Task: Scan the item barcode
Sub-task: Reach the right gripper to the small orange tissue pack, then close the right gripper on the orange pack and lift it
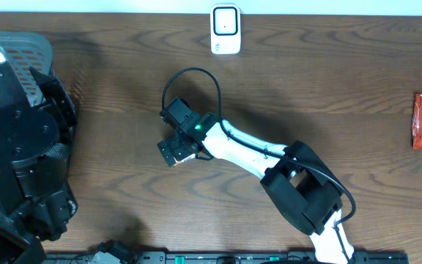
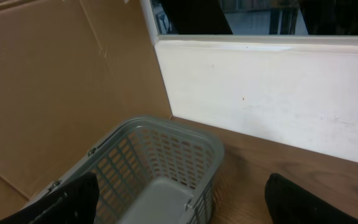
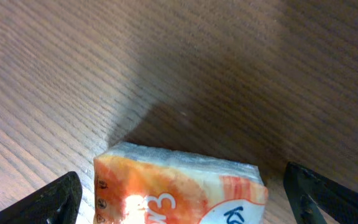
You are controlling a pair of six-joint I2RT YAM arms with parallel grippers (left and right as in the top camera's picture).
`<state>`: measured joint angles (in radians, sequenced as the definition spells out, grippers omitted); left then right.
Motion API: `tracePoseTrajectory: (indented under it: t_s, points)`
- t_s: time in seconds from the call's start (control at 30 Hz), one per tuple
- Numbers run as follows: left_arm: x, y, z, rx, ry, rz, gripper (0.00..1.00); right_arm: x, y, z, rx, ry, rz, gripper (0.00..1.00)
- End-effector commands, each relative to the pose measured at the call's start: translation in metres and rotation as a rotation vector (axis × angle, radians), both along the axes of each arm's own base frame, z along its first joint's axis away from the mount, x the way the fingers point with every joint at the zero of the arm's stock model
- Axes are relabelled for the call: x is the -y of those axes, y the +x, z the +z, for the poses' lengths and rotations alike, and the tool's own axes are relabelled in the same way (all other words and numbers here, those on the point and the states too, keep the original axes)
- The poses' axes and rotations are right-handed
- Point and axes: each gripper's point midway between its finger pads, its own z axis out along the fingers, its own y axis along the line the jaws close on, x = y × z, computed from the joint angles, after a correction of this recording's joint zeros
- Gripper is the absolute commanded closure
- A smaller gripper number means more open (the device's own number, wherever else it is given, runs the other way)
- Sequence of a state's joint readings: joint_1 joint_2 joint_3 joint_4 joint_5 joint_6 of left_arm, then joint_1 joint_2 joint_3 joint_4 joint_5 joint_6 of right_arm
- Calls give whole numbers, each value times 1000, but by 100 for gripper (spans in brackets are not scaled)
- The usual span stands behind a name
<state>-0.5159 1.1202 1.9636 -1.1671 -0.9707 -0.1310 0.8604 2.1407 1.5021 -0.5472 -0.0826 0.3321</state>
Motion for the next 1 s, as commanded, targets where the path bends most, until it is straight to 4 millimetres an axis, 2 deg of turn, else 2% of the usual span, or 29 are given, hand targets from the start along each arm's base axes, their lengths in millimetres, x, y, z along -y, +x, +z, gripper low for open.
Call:
tracePoseTrajectory:
  t_s: [0.0, 0.3, 0.53, 0.63, 0.77, 0.97]
  points:
    - [-3, -2, 1, 8, -4, 11, 14, 4, -2, -13, 8, -50, 19, 1]
    - [-3, -2, 1, 8, -4, 11, 14, 15, -17, -32, -47, -121, 41, 16]
    - [-3, -2, 1, 8, -4, 11, 14, 21, -11, -32, 8, -174, 26, 18]
    - [-3, -2, 1, 8, -4, 11, 14, 23, -2, -24, 22, -183, 10, 22]
    - [-3, -2, 1, 8, -4, 11, 14, 20, 8, -5, 24, -178, -4, 28]
    - [-3, -2, 1, 8, -4, 11, 14, 20, 7, 25, -17, -197, -48, 32]
